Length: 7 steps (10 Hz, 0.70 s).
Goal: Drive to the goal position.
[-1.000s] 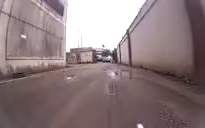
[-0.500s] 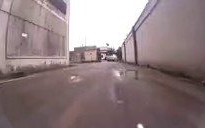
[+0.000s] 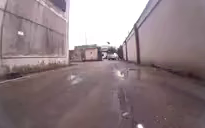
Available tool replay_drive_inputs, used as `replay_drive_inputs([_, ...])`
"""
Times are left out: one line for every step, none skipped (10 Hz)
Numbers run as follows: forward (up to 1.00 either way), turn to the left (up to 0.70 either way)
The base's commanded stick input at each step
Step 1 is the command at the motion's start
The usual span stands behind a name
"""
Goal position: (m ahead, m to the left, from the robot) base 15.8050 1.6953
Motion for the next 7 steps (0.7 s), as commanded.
replay_drive_inputs([0.70, 0.00])
replay_drive_inputs([0.70, 0.00])
replay_drive_inputs([0.70, 0.00])
replay_drive_inputs([0.70, 0.00])
replay_drive_inputs([0.70, 0.00])
replay_drive_inputs([0.70, 0.00])
replay_drive_inputs([0.70, 0.00])
